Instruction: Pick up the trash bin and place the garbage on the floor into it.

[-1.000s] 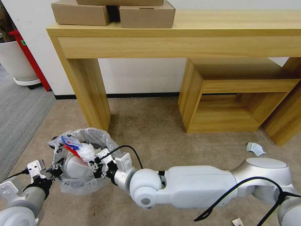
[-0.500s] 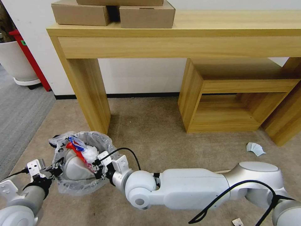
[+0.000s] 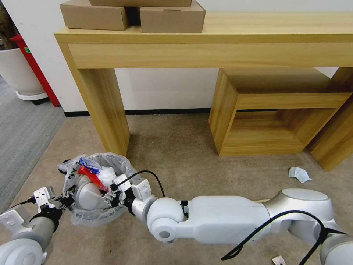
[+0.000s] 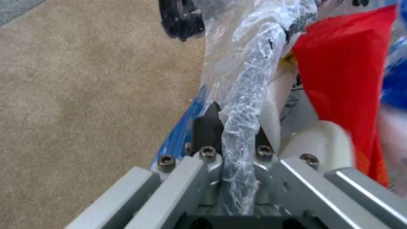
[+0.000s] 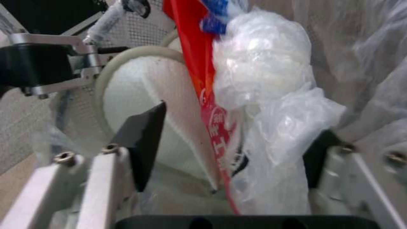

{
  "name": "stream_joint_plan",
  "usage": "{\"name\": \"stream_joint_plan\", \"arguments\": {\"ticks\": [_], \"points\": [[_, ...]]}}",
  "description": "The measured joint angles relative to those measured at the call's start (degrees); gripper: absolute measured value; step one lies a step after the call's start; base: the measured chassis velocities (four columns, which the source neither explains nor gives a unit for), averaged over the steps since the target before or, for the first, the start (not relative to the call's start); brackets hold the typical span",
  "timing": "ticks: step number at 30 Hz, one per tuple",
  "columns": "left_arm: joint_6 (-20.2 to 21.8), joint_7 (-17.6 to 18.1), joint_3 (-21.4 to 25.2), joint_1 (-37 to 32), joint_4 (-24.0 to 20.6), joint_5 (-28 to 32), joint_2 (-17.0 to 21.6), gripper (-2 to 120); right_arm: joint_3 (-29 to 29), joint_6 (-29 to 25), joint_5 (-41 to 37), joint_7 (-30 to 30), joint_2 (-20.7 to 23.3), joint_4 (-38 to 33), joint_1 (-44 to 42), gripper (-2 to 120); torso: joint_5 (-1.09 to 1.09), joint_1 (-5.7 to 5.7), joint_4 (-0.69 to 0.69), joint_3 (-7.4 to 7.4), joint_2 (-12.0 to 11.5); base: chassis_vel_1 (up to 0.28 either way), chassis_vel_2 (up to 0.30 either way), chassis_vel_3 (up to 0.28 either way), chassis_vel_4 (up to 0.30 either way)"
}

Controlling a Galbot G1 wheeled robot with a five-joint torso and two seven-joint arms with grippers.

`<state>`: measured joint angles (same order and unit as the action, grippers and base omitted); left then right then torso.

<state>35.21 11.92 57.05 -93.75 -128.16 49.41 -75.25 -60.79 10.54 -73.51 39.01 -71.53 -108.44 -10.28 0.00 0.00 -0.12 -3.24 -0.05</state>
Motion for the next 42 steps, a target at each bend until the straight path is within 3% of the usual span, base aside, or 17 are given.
{"name": "stream_joint_plan", "arguments": {"ticks": [9, 26, 34, 42], "points": [[0.0, 0.1, -0.2, -0.1, -0.1, -0.2, -0.5, 1, 0.3, 2.4, -1.5, 2.9, 2.2, -4.2, 1.1, 99, 0.00, 0.00, 0.01, 0.00, 0.0, 0.000, 0.000, 0.000, 0.000], [-0.1, 0.0, -0.1, -0.4, -0.3, -1.0, -1.7, 1, 0.6, -3.7, 2.8, -5.5, 3.9, -5.4, 0.6, 100, 0.00, 0.00, 0.01, 0.00, 0.0, 0.000, 0.000, 0.000, 0.000], [-0.2, 0.0, 0.0, -0.7, 0.6, -1.6, -1.9, 1, 1.3, -5.3, 5.2, -7.6, 8.3, -7.2, -0.8, 100, 0.00, 0.00, 0.00, 0.00, 0.0, 0.000, 0.000, 0.000, 0.000], [-0.3, -0.1, 0.6, -1.4, 0.4, -1.9, -1.7, 1, 1.8, -7.4, 5.7, -10.0, 9.3, -8.4, -0.8, 100, 0.00, 0.00, 0.00, 0.00, 0.0, 0.000, 0.000, 0.000, 0.000]]}}
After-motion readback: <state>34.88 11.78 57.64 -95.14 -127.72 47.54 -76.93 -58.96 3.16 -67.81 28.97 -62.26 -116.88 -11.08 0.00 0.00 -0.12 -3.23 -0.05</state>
